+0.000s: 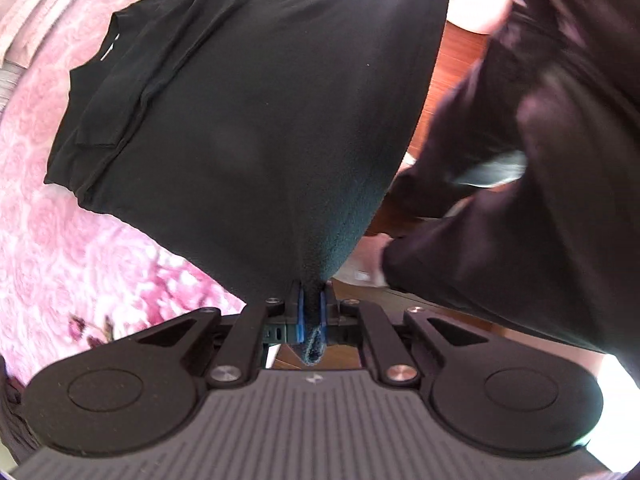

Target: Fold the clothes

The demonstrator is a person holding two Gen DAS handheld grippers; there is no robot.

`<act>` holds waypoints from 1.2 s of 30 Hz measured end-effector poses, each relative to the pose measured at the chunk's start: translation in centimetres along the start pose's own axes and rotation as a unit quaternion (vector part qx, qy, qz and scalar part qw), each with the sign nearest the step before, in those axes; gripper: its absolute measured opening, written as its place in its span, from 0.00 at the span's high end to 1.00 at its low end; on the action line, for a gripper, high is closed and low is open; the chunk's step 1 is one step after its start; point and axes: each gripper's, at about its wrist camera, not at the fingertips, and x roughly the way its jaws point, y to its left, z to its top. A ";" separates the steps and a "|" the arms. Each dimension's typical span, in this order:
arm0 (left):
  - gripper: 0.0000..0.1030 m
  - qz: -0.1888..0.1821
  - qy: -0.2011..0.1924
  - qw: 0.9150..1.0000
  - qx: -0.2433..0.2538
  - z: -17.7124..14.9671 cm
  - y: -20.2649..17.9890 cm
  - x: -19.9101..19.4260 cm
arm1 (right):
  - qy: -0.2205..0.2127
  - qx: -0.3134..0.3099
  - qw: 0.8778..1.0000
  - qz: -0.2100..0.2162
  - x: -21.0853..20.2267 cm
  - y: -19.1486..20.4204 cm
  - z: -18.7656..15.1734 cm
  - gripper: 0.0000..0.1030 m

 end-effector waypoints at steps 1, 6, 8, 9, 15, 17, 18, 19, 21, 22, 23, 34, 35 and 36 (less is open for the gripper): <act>0.96 0.007 -0.001 1.000 -0.005 0.3 0.4 -0.4 | -0.003 -0.003 1.000 0.000 -0.5 -0.7 0.0 0.99; 0.95 0.083 -0.028 0.996 -0.032 3.5 6.8 -3.2 | -0.030 -0.033 0.998 -0.053 -3.6 -7.0 1.4 0.99; 0.95 0.120 -0.046 0.991 -0.034 5.0 10.0 -4.2 | -0.041 -0.058 0.993 -0.091 -4.7 -10.5 2.4 0.99; 0.95 0.134 -0.053 0.989 -0.029 5.7 11.5 -4.4 | -0.040 -0.068 0.991 -0.106 -4.8 -12.5 2.9 0.99; 0.95 0.149 -0.074 0.985 -0.044 9.4 22.6 -2.2 | -0.027 -0.089 0.983 -0.157 -3.8 -24.1 7.0 0.98; 0.95 0.139 -0.079 0.985 -0.058 10.2 26.6 -0.5 | -0.011 -0.089 0.984 -0.151 -1.9 -27.3 8.4 0.98; 0.95 0.132 -0.081 0.986 -0.067 10.6 28.5 0.5 | -0.005 -0.088 0.985 -0.147 -0.7 -28.8 9.2 0.98; 0.95 0.124 -0.082 0.986 -0.072 10.9 30.1 1.6 | 0.004 -0.083 0.987 -0.140 0.3 -30.8 9.7 0.98; 0.95 0.109 -0.081 0.988 -0.078 11.6 33.4 3.8 | 0.020 -0.071 0.990 -0.123 2.2 -34.0 11.0 0.98; 0.95 0.104 -0.079 0.988 -0.078 11.9 34.8 4.9 | 0.025 -0.071 0.990 -0.118 3.1 -35.2 11.4 0.98; 0.95 0.099 -0.077 0.989 -0.076 12.1 36.1 5.9 | 0.031 -0.072 0.990 -0.114 4.2 -36.4 11.9 0.98; 0.95 0.056 -0.035 0.994 -0.091 13.6 45.0 14.7 | 0.049 -0.024 0.996 -0.071 10.7 -46.9 13.9 0.98; 0.94 0.055 -0.030 0.993 -0.097 13.7 45.4 15.3 | 0.046 -0.020 0.997 -0.064 11.4 -47.5 14.0 0.98; 0.94 0.055 -0.026 0.993 -0.104 13.8 45.7 15.7 | 0.043 -0.017 0.997 -0.058 12.0 -48.2 14.1 0.98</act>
